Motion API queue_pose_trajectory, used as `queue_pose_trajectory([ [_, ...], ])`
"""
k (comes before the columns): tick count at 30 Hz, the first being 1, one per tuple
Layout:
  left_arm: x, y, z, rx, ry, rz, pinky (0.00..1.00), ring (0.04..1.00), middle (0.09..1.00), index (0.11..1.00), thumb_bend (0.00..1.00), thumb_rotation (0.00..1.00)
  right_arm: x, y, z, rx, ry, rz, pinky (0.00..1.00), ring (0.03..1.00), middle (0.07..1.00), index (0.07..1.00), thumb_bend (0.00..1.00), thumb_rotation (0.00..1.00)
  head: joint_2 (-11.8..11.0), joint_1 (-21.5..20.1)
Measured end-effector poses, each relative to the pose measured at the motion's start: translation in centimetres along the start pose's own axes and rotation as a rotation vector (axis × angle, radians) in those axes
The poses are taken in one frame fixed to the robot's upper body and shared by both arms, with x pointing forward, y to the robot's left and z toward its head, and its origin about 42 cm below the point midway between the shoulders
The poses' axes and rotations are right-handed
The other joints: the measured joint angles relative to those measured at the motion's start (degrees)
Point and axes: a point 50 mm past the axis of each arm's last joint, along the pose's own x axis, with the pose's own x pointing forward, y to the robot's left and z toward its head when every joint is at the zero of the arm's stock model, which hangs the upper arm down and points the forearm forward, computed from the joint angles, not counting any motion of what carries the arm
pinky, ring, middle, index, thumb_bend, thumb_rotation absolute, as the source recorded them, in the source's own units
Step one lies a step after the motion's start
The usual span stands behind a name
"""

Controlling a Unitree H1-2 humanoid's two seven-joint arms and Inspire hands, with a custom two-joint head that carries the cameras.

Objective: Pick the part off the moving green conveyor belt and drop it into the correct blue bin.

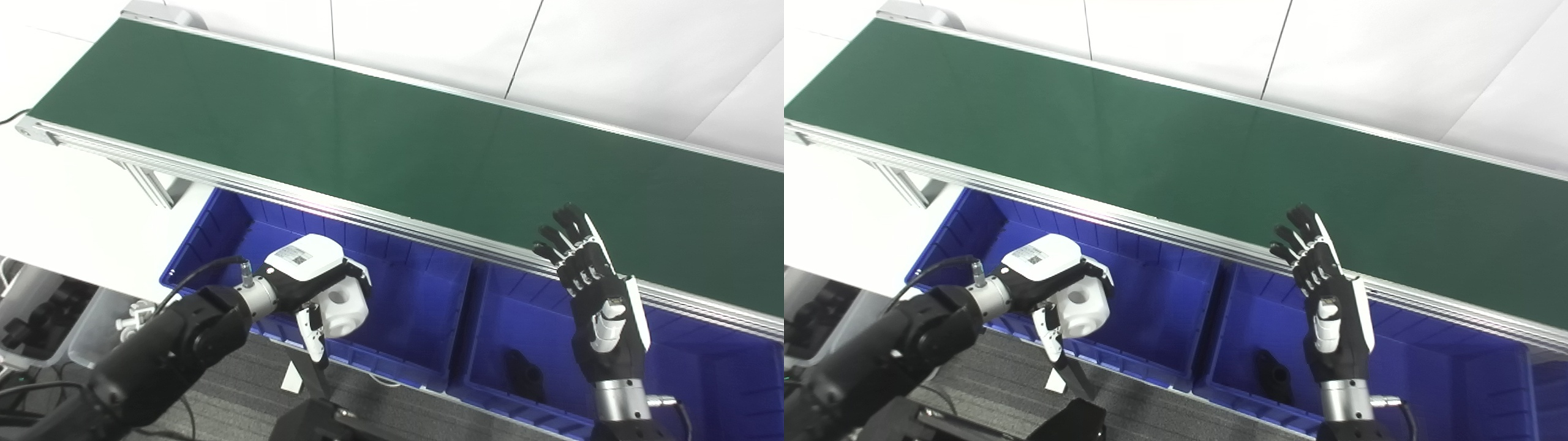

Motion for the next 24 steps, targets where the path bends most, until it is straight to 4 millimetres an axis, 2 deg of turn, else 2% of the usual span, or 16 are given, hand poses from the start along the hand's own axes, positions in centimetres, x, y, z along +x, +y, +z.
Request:
queue_pose_trajectory([
  [3, 0.8, -1.1, 0.2, 0.014, 0.024, 0.066, 0.35, 0.405, 0.5, 0.515, 0.5, 0.0, -0.1, 0.2, 0.2, 0.002, -0.002, 0.004, 0.83, 0.892, 0.94, 0.955, 1.0, 1.0, 0.09, -0.36],
  [13, 3.6, -1.2, -0.7, 0.006, 0.077, 0.147, 0.34, 0.411, 0.51, 0.507, 0.5, 0.0, -0.5, 0.2, 0.3, 0.001, 0.011, 0.004, 0.82, 0.891, 0.941, 0.955, 1.0, 1.0, -0.09, -1.5],
  [21, 5.5, 0.3, -0.5, 0.044, 0.068, 0.193, 0.3, 0.4, 0.503, 0.511, 0.5, 0.0, -0.5, 0.2, 0.3, 0.002, 0.012, 0.004, 0.83, 0.899, 0.946, 0.953, 1.0, 0.99, -0.35, -1.76],
  [24, 5.7, 0.2, -0.5, 0.045, 0.071, 0.188, 0.3, 0.404, 0.508, 0.507, 0.5, 0.0, -0.6, 0.2, 0.3, 0.001, 0.013, 0.005, 0.83, 0.901, 0.948, 0.952, 1.0, 0.99, -0.35, -1.76],
])
